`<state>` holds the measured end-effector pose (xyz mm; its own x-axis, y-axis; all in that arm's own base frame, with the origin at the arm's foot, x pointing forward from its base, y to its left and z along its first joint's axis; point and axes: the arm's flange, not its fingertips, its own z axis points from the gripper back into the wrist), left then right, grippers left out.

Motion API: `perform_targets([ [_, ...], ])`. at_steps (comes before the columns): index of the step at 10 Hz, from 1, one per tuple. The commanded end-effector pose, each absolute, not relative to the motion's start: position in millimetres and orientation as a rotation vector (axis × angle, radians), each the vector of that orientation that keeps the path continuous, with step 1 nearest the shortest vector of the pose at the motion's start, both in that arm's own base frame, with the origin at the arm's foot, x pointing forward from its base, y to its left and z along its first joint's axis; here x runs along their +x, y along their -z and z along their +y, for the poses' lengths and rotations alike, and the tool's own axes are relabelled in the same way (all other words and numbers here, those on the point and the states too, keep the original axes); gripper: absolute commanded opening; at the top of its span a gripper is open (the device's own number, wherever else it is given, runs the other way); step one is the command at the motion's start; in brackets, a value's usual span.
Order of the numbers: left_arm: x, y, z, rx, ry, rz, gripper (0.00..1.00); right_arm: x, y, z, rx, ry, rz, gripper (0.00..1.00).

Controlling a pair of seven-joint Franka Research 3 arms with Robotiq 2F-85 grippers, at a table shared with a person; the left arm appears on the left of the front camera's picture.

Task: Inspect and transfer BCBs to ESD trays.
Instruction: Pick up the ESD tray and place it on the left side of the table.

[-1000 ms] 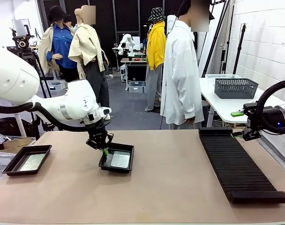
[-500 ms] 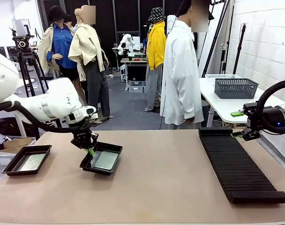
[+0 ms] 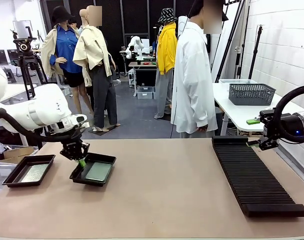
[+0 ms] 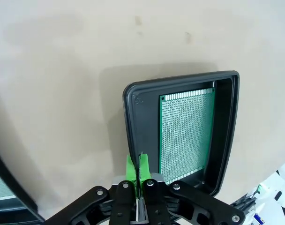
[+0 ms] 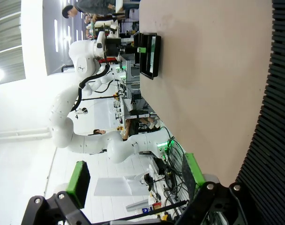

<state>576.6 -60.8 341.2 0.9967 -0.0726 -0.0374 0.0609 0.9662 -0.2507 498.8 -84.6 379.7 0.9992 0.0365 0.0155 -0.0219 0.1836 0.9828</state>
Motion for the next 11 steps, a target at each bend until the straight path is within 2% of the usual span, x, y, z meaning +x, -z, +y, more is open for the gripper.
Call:
perform_targets([
  [1, 591.5, -342.9, -38.9, -0.343, 0.051, 0.083, 0.00, 498.1, -380.0, -83.1, 1.380, -0.039, 0.007, 1.00],
  [6, 602.8, -337.2, 5.6, -0.324, 0.045, 0.117, 0.00, 498.1, -380.0, -83.1, 1.380, -0.039, 0.007, 1.00],
  [11, 588.2, -336.0, 30.8, -0.308, -0.051, 0.036, 0.00, 498.1, -380.0, -83.1, 1.380, -0.039, 0.007, 1.00],
])
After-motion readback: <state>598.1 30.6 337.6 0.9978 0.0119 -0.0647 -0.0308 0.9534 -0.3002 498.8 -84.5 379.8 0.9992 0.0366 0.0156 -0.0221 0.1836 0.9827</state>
